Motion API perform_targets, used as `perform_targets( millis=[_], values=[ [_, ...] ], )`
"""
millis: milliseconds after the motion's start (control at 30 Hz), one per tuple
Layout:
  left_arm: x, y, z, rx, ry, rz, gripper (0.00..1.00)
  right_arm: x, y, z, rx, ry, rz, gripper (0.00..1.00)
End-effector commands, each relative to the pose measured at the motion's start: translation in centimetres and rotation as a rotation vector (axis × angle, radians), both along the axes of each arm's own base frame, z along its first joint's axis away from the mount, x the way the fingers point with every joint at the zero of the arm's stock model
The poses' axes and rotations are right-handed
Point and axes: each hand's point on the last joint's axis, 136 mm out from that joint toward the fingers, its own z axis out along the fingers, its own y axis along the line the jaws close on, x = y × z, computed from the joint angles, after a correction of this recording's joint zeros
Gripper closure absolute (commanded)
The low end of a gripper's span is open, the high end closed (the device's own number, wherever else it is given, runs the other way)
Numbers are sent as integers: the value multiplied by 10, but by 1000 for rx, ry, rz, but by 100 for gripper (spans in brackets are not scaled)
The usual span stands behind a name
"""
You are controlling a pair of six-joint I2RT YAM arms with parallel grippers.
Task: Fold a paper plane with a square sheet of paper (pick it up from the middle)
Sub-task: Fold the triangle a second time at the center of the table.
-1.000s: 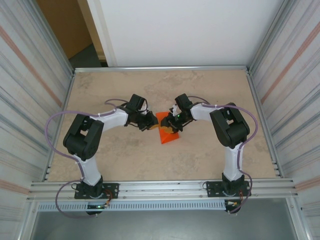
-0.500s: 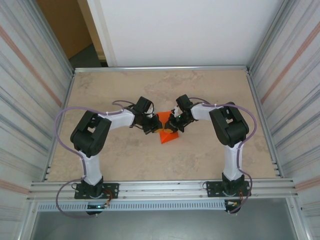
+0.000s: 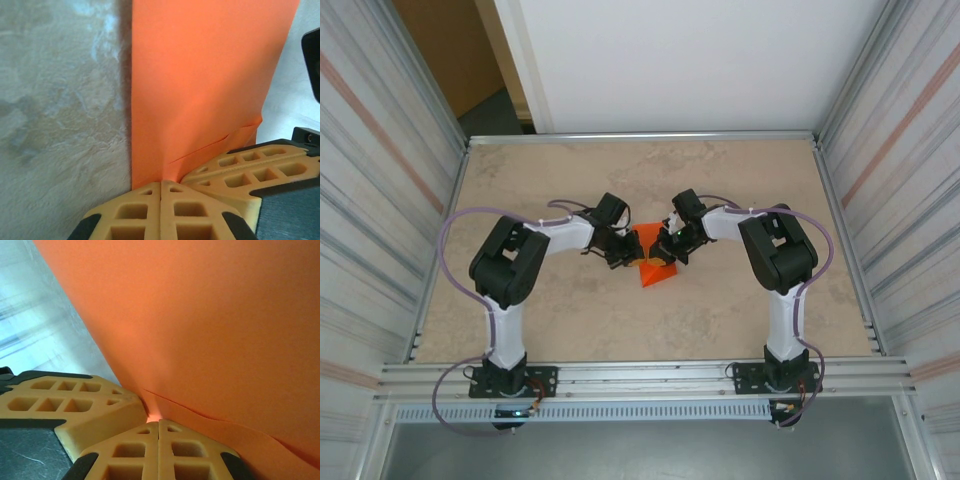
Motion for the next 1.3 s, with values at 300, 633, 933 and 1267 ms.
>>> perform_targets(
  millis=[300,633,933,1267],
  values=[
    [-22,23,-30,149,73,-41,100,8,-17,30,12,-210,62,95],
    [-24,24,-33,162,83,-41,100,5,-12,10,-4,-198,88,95],
    [-31,35,-46,219,118,-17,100,-1,-27,-16,-63,-194,78,95],
    [-40,49,-60,272,143,-12,100,15,-65,-19,-118,-238,-45,95]
  ],
)
